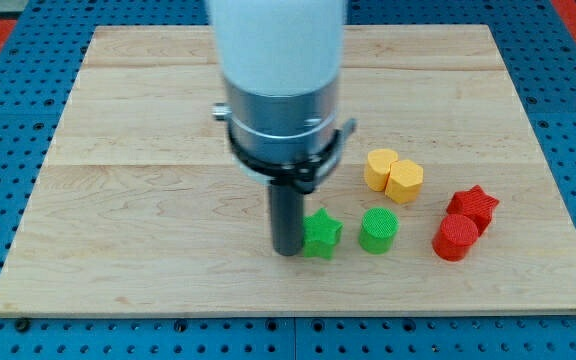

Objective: Push blue triangle into green star

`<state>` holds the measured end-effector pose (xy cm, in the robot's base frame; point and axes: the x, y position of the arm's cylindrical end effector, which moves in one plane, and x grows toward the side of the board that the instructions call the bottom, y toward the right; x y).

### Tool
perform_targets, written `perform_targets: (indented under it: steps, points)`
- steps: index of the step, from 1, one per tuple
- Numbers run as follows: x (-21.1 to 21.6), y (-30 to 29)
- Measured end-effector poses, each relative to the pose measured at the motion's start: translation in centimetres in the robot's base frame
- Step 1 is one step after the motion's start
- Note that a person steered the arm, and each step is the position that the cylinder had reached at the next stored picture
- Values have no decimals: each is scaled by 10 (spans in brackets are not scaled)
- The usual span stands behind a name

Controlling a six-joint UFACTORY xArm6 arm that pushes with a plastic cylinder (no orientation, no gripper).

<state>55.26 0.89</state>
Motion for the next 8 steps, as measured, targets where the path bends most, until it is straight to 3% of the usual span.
perform_targets:
  steps: [1, 2, 3, 5, 8]
  points:
    - [0, 19]
    - [1, -16]
    - [-37, -95]
    - [-158, -212]
    - [-333, -218]
